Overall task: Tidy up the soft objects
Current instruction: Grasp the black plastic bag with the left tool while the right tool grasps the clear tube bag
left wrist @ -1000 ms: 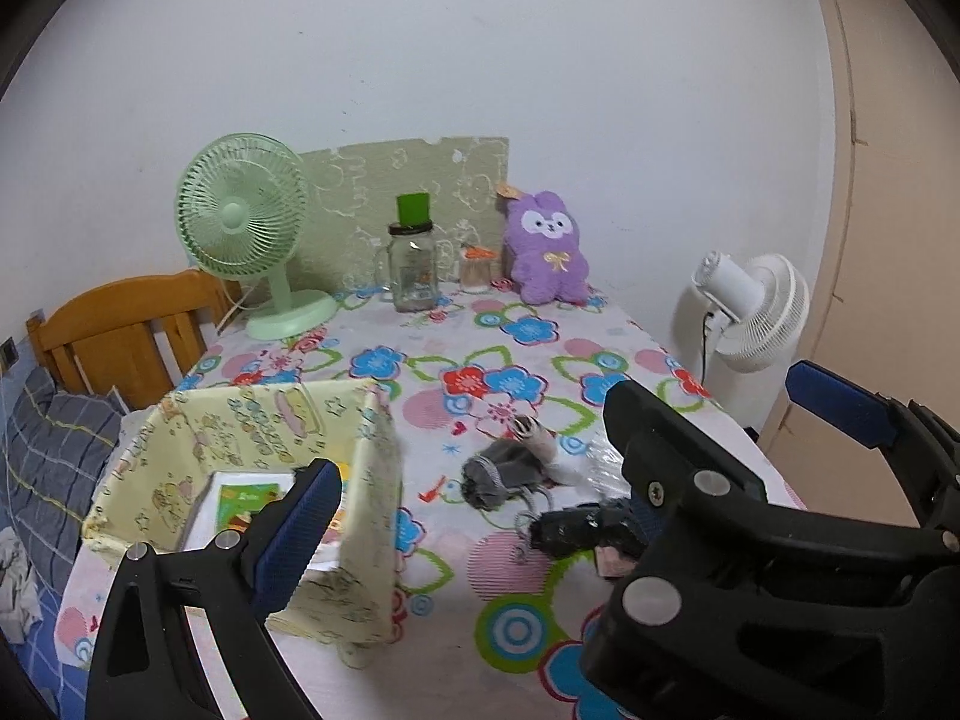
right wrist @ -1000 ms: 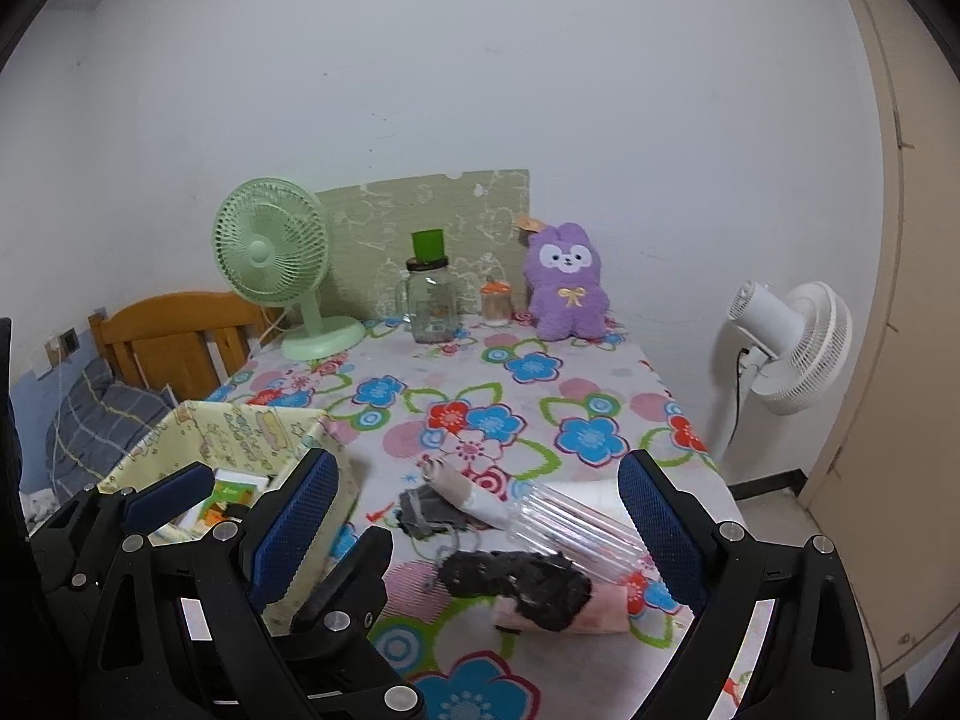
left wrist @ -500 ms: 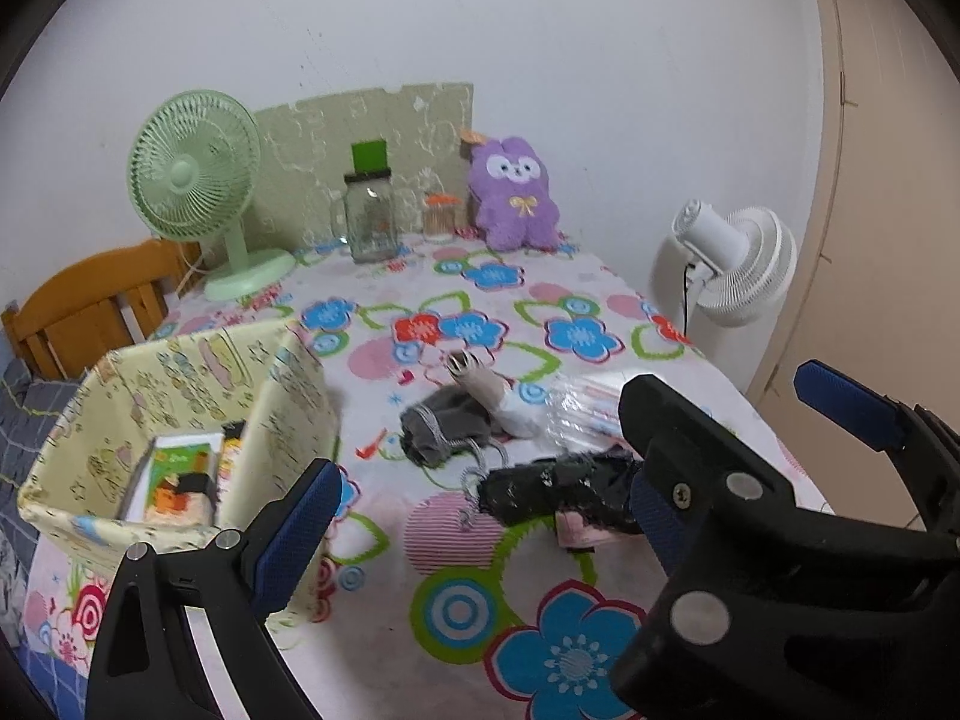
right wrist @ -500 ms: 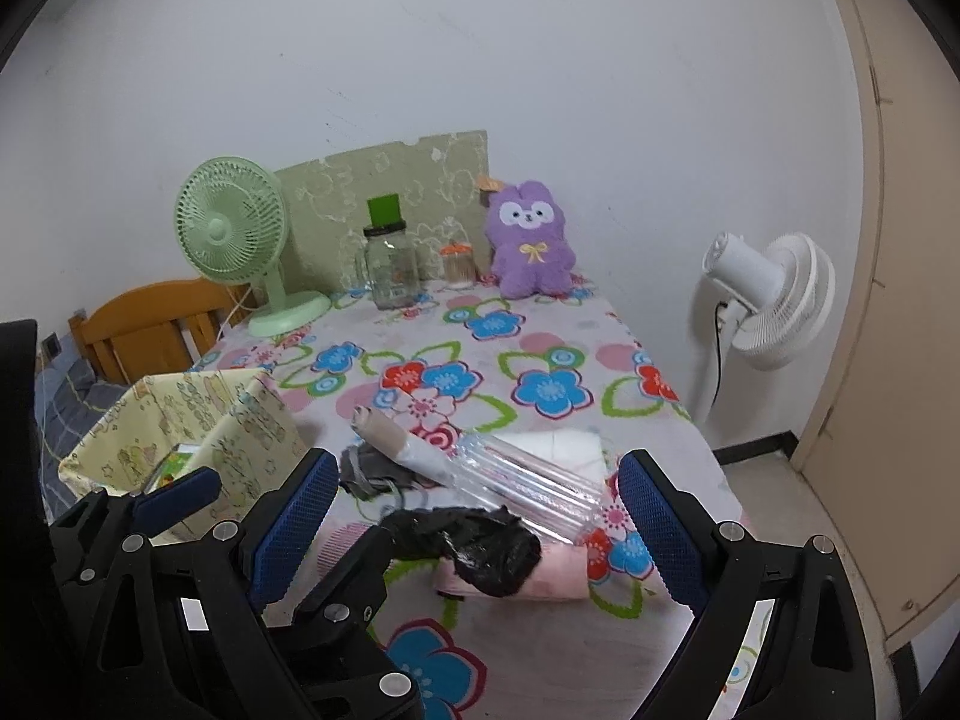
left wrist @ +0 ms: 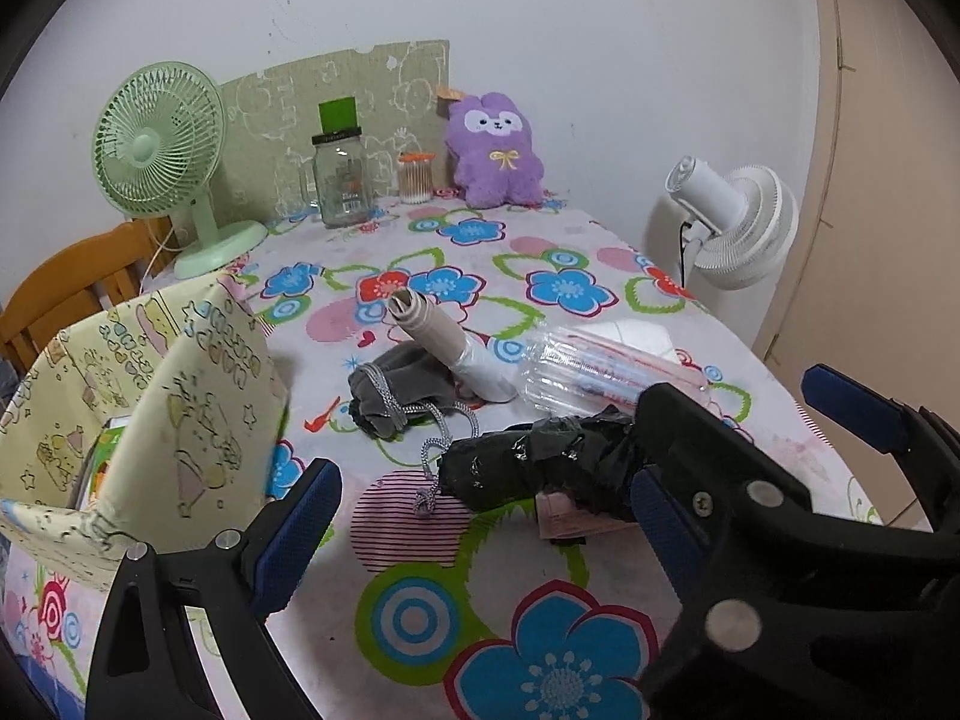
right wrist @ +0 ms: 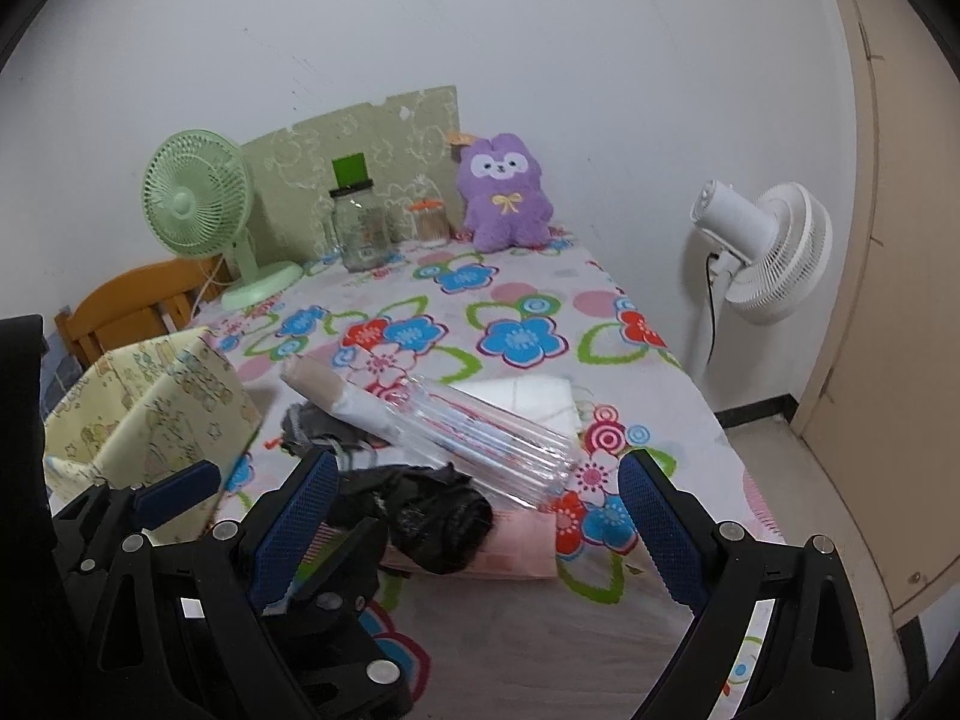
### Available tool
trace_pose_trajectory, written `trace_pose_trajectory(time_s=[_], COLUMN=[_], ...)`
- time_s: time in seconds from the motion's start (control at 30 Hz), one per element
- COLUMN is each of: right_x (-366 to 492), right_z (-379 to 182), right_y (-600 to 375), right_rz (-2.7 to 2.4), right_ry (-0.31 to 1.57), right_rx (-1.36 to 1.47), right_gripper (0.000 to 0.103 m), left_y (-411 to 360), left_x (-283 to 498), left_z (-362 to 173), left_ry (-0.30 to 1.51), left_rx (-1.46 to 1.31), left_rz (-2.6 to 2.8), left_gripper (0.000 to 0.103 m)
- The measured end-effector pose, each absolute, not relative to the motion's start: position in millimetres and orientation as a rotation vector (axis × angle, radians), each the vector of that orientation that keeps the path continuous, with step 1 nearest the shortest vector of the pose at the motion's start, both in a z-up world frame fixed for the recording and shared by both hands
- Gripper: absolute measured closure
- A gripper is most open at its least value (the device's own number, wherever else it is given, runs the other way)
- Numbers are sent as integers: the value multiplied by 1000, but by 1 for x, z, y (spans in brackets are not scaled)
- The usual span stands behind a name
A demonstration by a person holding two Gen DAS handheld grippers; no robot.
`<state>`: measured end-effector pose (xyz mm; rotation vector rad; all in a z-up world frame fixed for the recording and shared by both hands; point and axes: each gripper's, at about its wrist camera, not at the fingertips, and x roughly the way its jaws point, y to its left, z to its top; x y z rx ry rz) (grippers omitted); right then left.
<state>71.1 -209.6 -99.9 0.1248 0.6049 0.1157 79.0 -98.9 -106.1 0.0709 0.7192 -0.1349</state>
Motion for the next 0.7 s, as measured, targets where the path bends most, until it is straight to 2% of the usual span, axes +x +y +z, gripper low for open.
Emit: trace_pose_trajectory(time_s=[0.5,0.6,0.67,0.7], right_x=[90,94,96,97], right_z=[-127,-130,-133,-134], right_y=[-241,-242,-240,-240], right_rz=[59,58,61,62], right_ry=[686,698,709,712], right_rx=[195,199,196,194], right_gripper=[7,7,7,7], left_y=[-126,-129,-131,-131], left_x=[99,102,104,103], left_z=[-122,-125,-127,-128], left_ry=[737,747,754,757], left_rx=[141,147,156,160], left_rz=[-203,-229,-249,-260], left_gripper=[6,16,29,31])
